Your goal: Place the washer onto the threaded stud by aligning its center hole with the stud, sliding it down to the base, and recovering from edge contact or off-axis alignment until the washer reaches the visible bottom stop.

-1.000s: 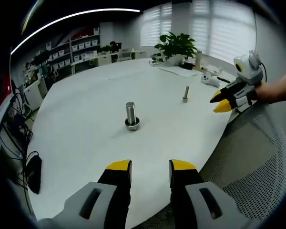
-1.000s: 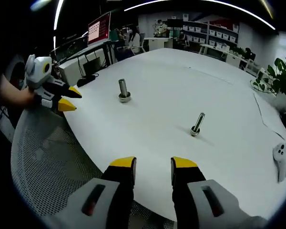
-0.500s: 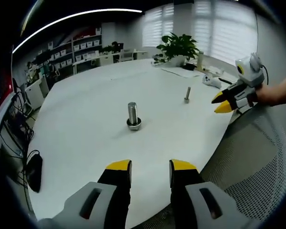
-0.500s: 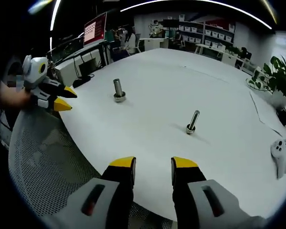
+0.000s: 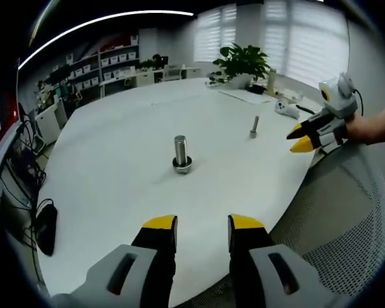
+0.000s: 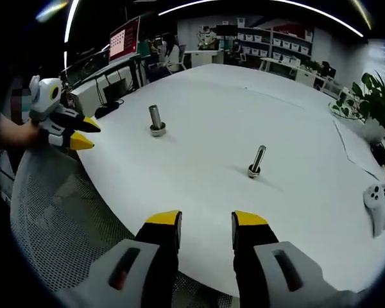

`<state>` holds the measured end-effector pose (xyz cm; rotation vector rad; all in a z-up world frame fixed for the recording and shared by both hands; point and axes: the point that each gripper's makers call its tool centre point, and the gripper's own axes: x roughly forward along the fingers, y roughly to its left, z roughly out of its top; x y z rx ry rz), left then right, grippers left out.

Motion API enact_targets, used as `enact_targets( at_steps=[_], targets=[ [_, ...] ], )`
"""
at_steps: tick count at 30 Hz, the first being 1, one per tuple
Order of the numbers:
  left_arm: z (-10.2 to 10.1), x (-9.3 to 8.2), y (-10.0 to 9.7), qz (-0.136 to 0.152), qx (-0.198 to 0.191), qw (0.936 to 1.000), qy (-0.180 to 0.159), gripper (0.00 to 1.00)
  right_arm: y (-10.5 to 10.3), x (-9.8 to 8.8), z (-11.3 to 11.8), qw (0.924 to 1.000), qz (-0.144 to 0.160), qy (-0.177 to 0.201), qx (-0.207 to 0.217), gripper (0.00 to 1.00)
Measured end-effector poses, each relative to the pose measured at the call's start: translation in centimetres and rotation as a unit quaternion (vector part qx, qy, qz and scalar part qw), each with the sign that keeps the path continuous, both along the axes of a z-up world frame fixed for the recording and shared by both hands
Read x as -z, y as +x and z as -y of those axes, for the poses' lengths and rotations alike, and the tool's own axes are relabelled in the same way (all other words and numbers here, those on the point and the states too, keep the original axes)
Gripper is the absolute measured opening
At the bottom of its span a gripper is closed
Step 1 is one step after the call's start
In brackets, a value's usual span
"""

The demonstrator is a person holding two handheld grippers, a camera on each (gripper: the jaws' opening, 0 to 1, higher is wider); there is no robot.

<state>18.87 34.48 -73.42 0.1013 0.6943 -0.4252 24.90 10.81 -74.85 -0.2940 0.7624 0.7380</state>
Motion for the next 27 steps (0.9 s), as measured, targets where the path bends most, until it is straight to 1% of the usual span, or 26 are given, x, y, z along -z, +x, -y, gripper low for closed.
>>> enact_targets(
  at_steps=[7, 9, 12, 20, 27],
  targets=[
    [-0.1, 0.1, 0.0, -0.002, -0.002, 1.0, 0.001, 0.29, 0.0, -0.2, 0.0, 1.0, 0.002, 0.003, 0.001, 0.34],
    [-0.1, 0.1, 0.0, -0.002, -0.003, 1.0, 0.001, 0.29, -0.1, 0.0, -0.2, 1.0, -0.004, 0.004, -0.004, 0.34],
    [-0.2, 0.5, -0.2, -0.012, -0.003, 0.9999, 0.004, 0.29, -0.3, 0.1, -0.2, 1.0, -0.005, 0.003, -0.007, 0.34],
    [-0.2, 1.0, -0.4, -0.025, -0.002, 0.9996, 0.013, 0.29, -0.6, 0.5, -0.2, 0.9998, -0.019, 0.007, -0.007, 0.34],
    [-0.2, 1.6, -0.6, -0.04, 0.0, 0.999, 0.02, 0.29, -1.0, 0.7, -0.6, 0.9994, -0.028, 0.011, -0.02, 0.34]
  ],
)
